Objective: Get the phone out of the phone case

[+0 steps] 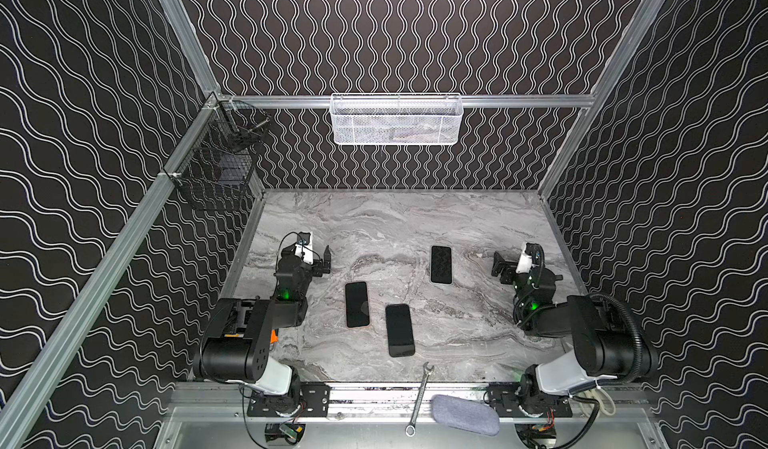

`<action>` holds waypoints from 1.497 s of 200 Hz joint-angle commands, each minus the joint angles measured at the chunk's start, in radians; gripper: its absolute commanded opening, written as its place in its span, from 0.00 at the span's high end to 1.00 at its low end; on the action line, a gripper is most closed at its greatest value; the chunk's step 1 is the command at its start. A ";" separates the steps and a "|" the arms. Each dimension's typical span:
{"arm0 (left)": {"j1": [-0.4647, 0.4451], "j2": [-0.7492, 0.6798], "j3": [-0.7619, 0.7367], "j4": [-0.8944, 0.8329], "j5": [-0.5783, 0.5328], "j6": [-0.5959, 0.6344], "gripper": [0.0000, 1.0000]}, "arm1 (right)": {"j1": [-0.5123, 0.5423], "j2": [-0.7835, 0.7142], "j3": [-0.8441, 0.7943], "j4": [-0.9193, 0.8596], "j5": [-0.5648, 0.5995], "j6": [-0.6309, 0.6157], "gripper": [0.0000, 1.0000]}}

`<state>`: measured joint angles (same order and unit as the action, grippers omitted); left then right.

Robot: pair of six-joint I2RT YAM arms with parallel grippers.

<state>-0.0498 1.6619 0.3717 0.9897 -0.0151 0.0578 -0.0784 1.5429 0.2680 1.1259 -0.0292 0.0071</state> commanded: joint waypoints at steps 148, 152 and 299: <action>-0.032 -0.397 0.649 -1.100 -0.012 -0.175 0.01 | -0.012 -0.276 0.239 -0.654 0.011 0.102 0.00; -0.031 -0.394 0.688 -1.133 0.010 -0.170 0.01 | -0.012 -0.282 0.264 -0.698 0.006 0.112 0.00; -0.074 -0.108 0.953 -1.361 0.194 -0.131 0.01 | 0.287 -0.015 0.896 -1.399 -0.090 0.319 0.00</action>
<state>-0.1040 1.5837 1.3357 -0.4137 0.2684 -0.0750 0.1402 1.4788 1.1248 -0.1738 -0.2081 0.2554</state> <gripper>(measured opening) 0.989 0.998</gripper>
